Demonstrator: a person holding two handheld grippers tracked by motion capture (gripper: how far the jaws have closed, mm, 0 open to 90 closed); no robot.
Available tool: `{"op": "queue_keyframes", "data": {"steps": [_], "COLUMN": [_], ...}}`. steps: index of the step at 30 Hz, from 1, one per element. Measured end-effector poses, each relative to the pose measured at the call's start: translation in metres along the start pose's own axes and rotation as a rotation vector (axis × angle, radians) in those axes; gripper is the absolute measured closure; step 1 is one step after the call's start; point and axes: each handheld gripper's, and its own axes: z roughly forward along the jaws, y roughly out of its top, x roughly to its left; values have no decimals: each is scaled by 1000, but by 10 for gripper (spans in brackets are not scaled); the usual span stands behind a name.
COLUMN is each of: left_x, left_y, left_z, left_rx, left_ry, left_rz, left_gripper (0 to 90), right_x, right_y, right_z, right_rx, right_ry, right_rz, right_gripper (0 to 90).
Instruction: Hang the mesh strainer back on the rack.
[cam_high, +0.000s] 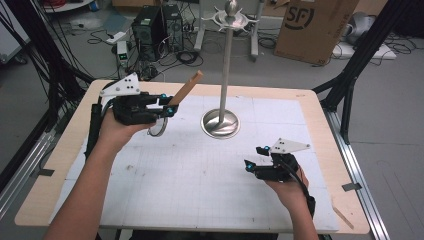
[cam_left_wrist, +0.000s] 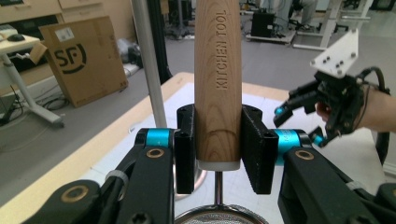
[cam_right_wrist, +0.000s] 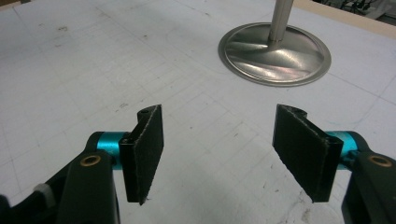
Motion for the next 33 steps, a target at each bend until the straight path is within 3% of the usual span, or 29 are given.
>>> {"op": "queue_keyframes", "data": {"steps": [33], "left_x": [16], "left_y": [64], "left_z": [32], "left_rx": [-36], "left_ry": [105], "left_rz": [50], "left_gripper": [687], "right_x": [-2], "right_y": [-1], "right_z": [-1], "right_rx": [-7], "right_ry": [10], "right_rz": [11], "right_gripper": [329]}}
